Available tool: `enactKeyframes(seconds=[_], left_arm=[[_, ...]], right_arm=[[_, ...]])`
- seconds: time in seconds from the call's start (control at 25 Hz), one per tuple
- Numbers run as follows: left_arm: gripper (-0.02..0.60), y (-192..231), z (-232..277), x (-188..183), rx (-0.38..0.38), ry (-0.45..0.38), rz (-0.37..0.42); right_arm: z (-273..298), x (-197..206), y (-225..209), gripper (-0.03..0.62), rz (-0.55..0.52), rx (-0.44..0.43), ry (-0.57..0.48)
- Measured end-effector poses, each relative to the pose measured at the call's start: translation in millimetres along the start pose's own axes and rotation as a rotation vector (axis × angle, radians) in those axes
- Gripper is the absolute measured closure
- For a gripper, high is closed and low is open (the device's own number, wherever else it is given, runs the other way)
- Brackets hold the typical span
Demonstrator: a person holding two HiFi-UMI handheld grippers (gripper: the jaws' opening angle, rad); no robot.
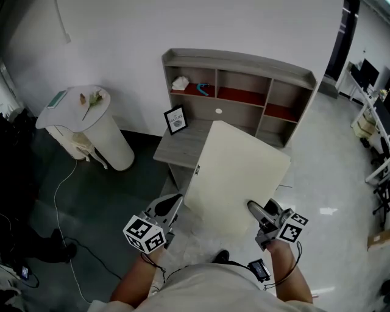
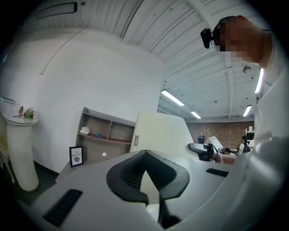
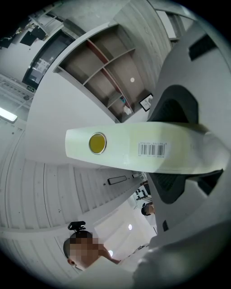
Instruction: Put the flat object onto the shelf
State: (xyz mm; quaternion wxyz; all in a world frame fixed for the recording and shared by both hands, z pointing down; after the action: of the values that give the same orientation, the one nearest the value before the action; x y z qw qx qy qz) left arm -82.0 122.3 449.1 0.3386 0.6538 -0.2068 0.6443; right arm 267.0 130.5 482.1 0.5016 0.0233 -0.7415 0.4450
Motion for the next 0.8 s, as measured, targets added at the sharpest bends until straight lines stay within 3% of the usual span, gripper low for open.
enactKeyframes(seconds=[0.32, 0.8], left_arm=[[0.568, -11, 65, 5, -0.01, 0.005, -0.01], [0.568, 16, 105, -1, -0.005, 0.021, -0.013]], right_arm=[[-19, -44, -53, 0.306, -0.012, 0.007, 0.007], [6, -63, -87, 0.306, 0.009, 0.014, 0.006]])
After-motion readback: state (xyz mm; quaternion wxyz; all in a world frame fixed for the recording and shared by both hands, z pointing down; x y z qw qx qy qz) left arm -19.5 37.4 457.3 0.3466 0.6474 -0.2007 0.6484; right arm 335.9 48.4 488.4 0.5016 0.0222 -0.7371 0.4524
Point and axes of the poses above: the fingertips, and each gripper's own axes: z forward along the fingers, y to its left, x out of its underside, the point moved 8 cm from there along -z, backward along the fingers, and after that the axes turned 2 degrees about z, right-handed, at the moved point
